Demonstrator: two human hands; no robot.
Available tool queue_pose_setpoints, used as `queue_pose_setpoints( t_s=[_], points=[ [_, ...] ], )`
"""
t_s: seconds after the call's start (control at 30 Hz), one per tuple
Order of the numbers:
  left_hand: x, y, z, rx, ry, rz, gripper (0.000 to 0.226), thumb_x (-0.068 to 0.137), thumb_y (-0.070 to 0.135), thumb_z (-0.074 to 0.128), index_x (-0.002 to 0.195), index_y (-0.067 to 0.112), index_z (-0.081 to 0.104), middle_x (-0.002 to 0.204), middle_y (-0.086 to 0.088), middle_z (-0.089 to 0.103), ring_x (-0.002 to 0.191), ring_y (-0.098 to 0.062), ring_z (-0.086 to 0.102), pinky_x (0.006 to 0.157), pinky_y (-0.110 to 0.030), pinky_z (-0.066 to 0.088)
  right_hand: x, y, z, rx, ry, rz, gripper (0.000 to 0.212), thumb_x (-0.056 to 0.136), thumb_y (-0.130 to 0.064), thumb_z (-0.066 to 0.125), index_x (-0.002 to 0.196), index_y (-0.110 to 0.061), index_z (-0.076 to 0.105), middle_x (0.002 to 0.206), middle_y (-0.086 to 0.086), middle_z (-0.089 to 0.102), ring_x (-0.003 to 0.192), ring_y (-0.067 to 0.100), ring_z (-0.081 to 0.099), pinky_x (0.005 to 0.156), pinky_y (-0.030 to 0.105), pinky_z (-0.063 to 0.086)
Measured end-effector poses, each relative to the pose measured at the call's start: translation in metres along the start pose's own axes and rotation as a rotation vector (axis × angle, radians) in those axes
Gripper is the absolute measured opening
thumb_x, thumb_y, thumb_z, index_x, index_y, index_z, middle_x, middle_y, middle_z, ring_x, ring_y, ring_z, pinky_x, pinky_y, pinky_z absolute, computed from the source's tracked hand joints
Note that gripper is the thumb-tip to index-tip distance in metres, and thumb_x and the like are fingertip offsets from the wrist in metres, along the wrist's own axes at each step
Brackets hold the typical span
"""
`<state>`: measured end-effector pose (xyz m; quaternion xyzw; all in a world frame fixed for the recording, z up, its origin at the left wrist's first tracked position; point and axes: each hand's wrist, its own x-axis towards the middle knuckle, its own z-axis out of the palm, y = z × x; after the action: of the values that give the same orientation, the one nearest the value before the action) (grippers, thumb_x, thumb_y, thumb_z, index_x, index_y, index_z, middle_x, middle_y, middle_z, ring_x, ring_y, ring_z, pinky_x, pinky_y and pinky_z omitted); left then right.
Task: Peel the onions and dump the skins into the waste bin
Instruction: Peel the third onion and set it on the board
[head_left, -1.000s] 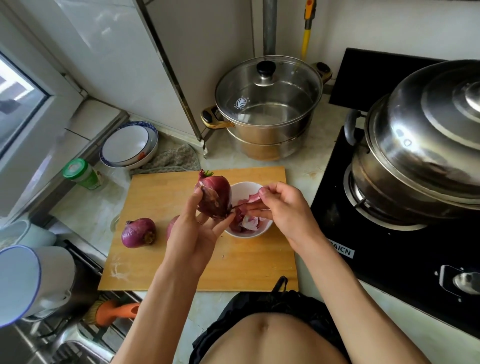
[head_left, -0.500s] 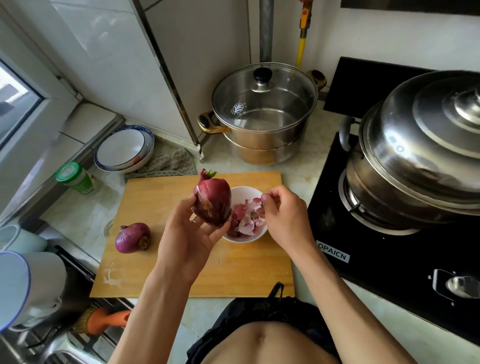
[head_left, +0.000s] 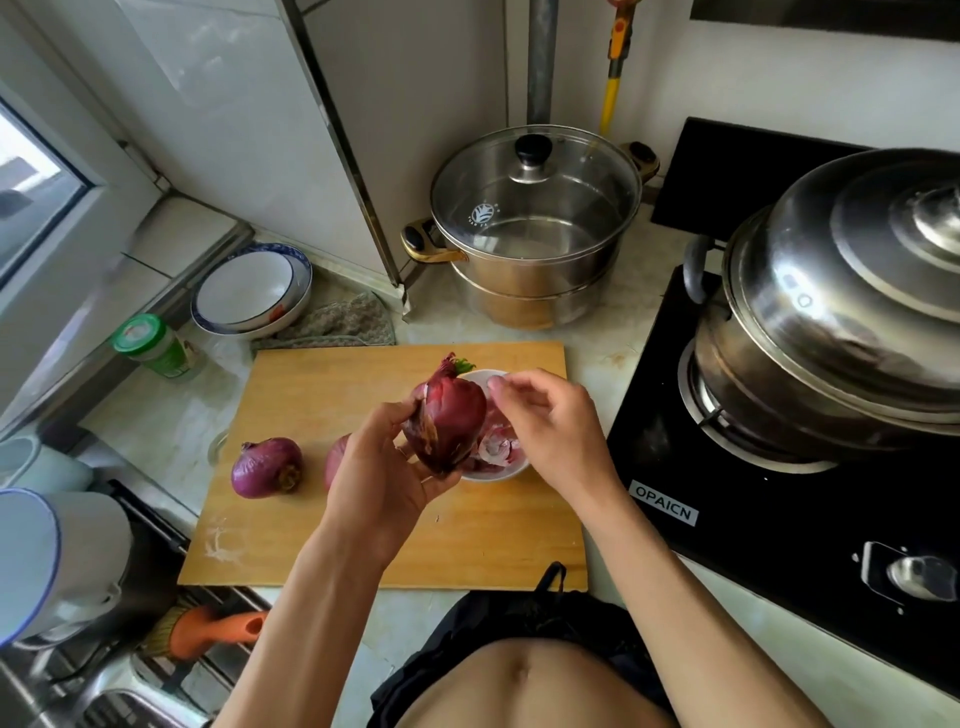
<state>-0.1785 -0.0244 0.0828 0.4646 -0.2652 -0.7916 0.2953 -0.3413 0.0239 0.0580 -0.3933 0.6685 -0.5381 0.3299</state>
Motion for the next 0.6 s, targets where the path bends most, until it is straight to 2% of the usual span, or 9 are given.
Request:
queue_pose_setpoints(
  t_s=[0.07,0.13,0.23,0.33,0.47,0.6],
  points=[
    [0.000,-0.001,-0.002,0.051,0.012,0.008,0.036,0.088,0.028,0.061,0.118,0.009,0.066,0.096,-0.010,0.066,0.076,-0.024,0.068,0.058,-0.032,0.055,-0.001,-0.003,0.001,0.049,-0.099,0.052,0.019,0.093,-0.033,0.069,0.094,-0.016,0.079,0.084,-0.004,0.076,0.085,0.006,0.071,0.075,0.025,0.058],
    [-0.001,-0.001,-0.004,0.111,0.018,0.029,0.031,0.092,0.026,0.058,0.115,0.010,0.069,0.100,-0.010,0.066,0.079,-0.024,0.069,0.062,-0.033,0.054,-0.001,-0.004,0.000,0.080,-0.152,0.108,0.018,0.092,-0.028,0.071,0.094,-0.013,0.079,0.086,-0.001,0.077,0.086,0.009,0.072,0.074,0.027,0.059],
    [-0.003,0.001,-0.007,0.203,-0.010,0.067,0.038,0.084,0.031,0.062,0.117,0.014,0.073,0.103,-0.008,0.072,0.082,-0.020,0.072,0.072,-0.035,0.053,-0.002,-0.006,-0.003,0.205,-0.175,0.170,0.013,0.093,-0.012,0.068,0.096,-0.003,0.076,0.089,0.008,0.076,0.078,0.005,0.073,0.065,0.014,0.054],
    [-0.003,0.004,-0.009,0.286,-0.030,0.096,0.043,0.086,0.034,0.062,0.124,0.019,0.072,0.112,-0.008,0.074,0.091,-0.020,0.073,0.075,-0.034,0.054,-0.002,-0.005,-0.005,0.262,-0.202,0.194,0.013,0.094,-0.005,0.064,0.100,0.000,0.074,0.090,0.010,0.075,0.077,0.002,0.072,0.063,0.012,0.053],
    [0.000,0.008,-0.009,0.322,-0.037,0.122,0.038,0.084,0.033,0.070,0.119,0.022,0.076,0.115,-0.011,0.074,0.093,-0.021,0.074,0.074,-0.033,0.056,-0.001,-0.003,-0.001,0.267,-0.173,0.201,0.016,0.093,-0.006,0.064,0.105,-0.002,0.075,0.093,0.005,0.076,0.085,0.004,0.072,0.071,0.017,0.055],
    [0.004,0.011,-0.011,0.352,-0.049,0.156,0.054,0.075,0.043,0.072,0.125,0.020,0.073,0.124,-0.017,0.072,0.107,-0.031,0.072,0.089,-0.046,0.051,-0.002,-0.003,0.002,0.365,-0.124,0.262,0.015,0.093,-0.003,0.064,0.104,-0.004,0.074,0.091,0.007,0.076,0.083,0.011,0.074,0.073,0.022,0.059]
  ],
)
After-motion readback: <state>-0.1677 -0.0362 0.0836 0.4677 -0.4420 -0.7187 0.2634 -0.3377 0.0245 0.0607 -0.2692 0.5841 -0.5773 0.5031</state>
